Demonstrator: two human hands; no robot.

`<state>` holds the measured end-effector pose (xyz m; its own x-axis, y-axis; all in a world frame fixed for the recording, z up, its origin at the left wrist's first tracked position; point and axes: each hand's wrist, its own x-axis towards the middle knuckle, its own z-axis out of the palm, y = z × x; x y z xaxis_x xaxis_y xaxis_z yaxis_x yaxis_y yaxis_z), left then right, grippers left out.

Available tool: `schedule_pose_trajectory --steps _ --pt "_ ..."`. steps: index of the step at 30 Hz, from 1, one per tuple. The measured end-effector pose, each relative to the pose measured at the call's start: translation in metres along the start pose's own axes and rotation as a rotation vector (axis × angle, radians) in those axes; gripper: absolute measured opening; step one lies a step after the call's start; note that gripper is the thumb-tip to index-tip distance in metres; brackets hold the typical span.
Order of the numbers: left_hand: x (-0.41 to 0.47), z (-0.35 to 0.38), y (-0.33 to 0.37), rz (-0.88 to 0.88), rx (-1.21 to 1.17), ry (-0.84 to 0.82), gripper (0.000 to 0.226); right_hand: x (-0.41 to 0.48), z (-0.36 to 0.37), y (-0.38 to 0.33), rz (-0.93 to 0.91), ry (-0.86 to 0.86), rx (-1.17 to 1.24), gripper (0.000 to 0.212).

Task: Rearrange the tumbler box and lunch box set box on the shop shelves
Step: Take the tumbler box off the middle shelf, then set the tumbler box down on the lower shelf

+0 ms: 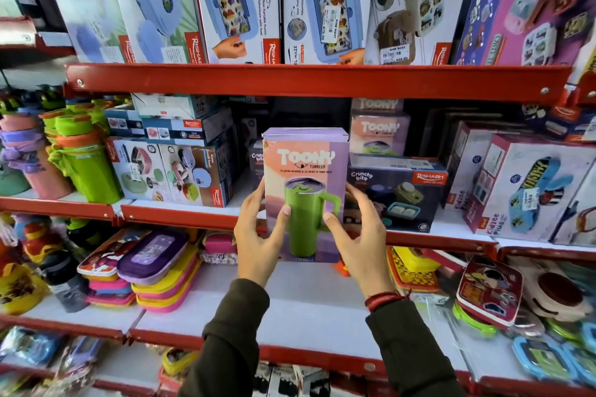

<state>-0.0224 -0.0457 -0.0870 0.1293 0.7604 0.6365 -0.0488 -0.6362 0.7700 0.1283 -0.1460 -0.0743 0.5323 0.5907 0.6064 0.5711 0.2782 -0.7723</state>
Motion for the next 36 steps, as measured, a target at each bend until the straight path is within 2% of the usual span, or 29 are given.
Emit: schedule_pose_trajectory --steps 3,10,20,25,31,36 --pt "-0.03 0.001 -0.003 -0.008 0.016 0.005 0.057 -0.026 -0.011 0.01 -0.005 0.021 -0.032 0.054" --pt "-0.094 0.0 -0.048 -0.128 0.109 -0.087 0.061 -0.083 -0.03 0.061 0.124 -0.036 -0.11 0.052" --pt "-0.139 0.029 -0.126 -0.446 0.165 -0.336 0.065 -0.121 -0.029 0.145 0.39 -0.209 -0.305 0.048" --pt "-0.139 0.051 -0.151 -0.573 0.24 -0.359 0.058 -0.12 -0.014 0.172 0.563 -0.252 -0.268 0.046" --pt "-0.149 0.06 -0.169 -0.666 0.27 -0.335 0.052 -0.127 -0.004 0.184 0.618 -0.252 -0.241 0.044" --pt "-0.15 0.06 -0.169 -0.649 0.288 -0.357 0.057 -0.131 -0.005 0.182 0.628 -0.274 -0.229 0.051"
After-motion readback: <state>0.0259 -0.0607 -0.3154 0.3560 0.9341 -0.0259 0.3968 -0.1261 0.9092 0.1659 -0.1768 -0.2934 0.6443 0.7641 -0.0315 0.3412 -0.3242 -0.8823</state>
